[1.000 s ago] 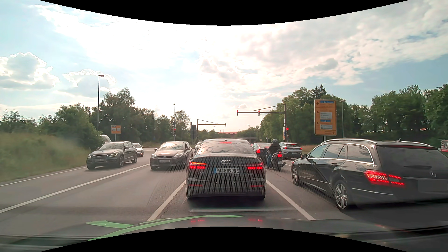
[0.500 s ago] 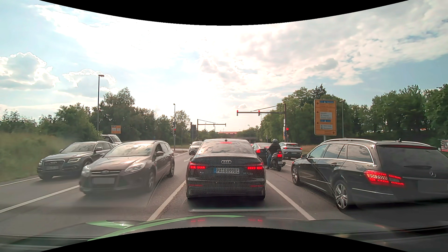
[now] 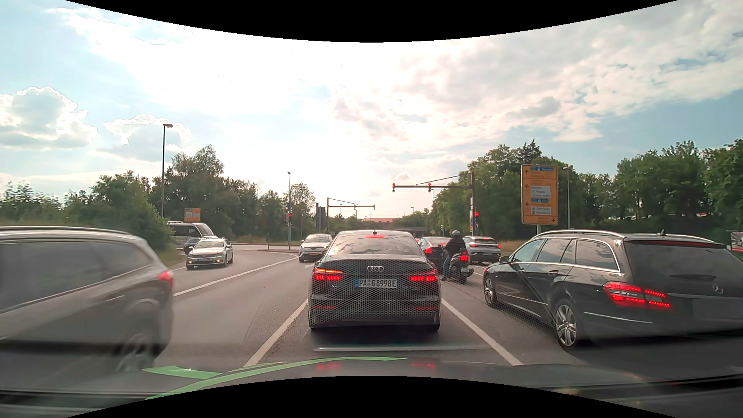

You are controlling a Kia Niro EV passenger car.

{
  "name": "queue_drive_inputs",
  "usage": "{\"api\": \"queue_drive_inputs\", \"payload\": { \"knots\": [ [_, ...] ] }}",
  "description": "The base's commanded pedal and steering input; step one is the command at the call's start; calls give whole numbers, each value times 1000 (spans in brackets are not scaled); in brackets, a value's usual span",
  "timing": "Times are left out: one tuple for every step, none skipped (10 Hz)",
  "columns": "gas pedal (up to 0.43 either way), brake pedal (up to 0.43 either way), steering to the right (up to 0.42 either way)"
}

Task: Follow the waypoints while adhering to traffic rules and regulations

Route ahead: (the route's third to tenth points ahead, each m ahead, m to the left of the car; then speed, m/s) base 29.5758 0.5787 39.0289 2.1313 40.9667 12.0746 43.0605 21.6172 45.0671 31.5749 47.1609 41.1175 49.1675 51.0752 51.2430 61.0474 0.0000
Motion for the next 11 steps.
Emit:
{"api": "queue_drive_inputs", "payload": {
  "knots": [
    [0, 293, -1],
    [0, 293, -2],
    [0, 293, -1],
    [0, 293, -2],
    [0, 293, -1],
    [0, 293, -1],
    [0, 293, -1],
    [0, 293, -1],
    [0, 293, -1],
    [0, 293, -1],
    [0, 293, -1]
  ]
}}
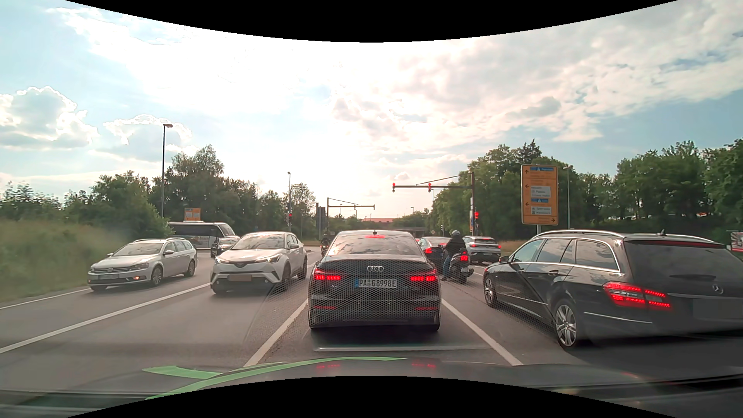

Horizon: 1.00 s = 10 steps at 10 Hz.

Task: Follow the waypoints while adhering to traffic rules and regulations

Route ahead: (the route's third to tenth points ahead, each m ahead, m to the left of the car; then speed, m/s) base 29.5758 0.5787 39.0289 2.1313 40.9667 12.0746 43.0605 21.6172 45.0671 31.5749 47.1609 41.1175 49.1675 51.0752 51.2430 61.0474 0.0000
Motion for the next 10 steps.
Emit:
{"api": "queue_drive_inputs", "payload": {
  "knots": [
    [0, 293, -1],
    [0, 293, -2],
    [0, 293, -1],
    [0, 293, -1],
    [0, 293, -1],
    [0, 293, -1],
    [0, 293, -1],
    [0, 293, -2],
    [0, 293, -1],
    [0, 293, -1]
  ]
}}
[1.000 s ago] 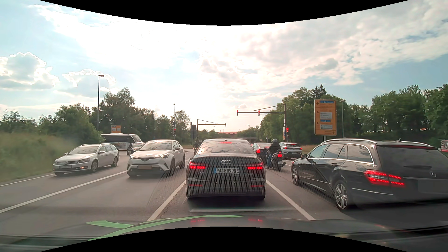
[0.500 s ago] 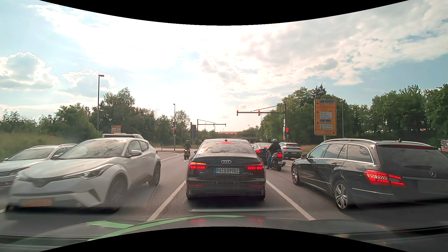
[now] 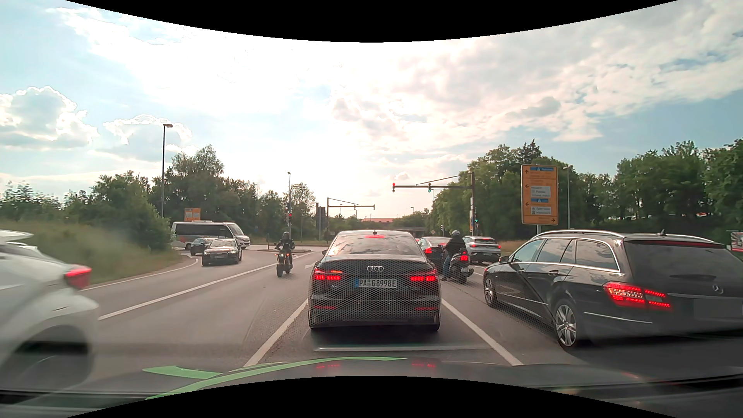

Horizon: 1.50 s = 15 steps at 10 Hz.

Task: Follow the waypoints while adhering to traffic rules and regulations

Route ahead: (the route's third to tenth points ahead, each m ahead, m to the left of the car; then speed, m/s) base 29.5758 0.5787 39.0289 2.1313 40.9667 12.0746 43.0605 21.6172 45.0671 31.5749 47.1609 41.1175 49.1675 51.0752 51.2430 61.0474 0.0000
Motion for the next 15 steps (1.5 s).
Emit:
{"api": "queue_drive_inputs", "payload": {
  "knots": [
    [0, 293, -1],
    [0, 293, -1],
    [0, 293, -1],
    [0, 293, -1],
    [0, 293, -2],
    [0, 293, -1],
    [0, 293, -2],
    [0, 293, -2],
    [0, 293, -1],
    [0, 293, -1],
    [0, 293, -2],
    [0, 293, -1],
    [0, 293, -2],
    [0, 293, -1],
    [0, 293, -1]
  ]
}}
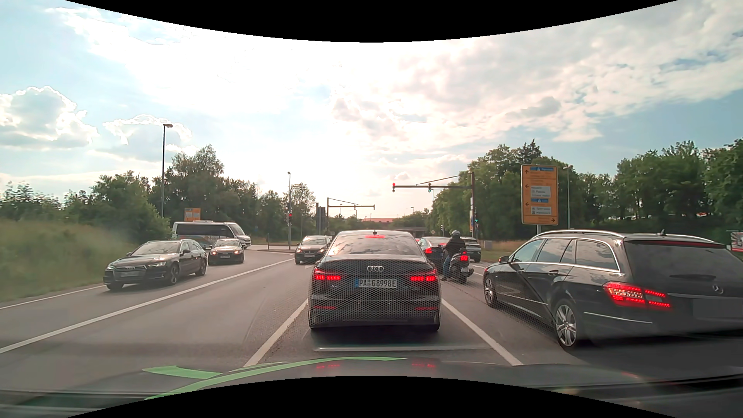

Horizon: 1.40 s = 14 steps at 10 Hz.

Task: Follow the waypoints while adhering to traffic rules and regulations

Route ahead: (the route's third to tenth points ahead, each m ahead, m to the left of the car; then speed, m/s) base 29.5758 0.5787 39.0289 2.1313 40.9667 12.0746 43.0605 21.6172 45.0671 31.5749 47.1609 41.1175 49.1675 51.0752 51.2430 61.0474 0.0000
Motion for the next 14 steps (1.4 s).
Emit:
{"api": "queue_drive_inputs", "payload": {
  "knots": [
    [0, 293, -1],
    [0, 293, -1],
    [0, 293, -2],
    [0, 293, -1],
    [0, 293, -1],
    [0, 293, -2],
    [0, 293, -1],
    [0, 293, -1],
    [0, 293, -2],
    [0, 293, -2],
    [0, 293, -1],
    [0, 293, -1],
    [0, 293, -1],
    [0, 293, -2]
  ]
}}
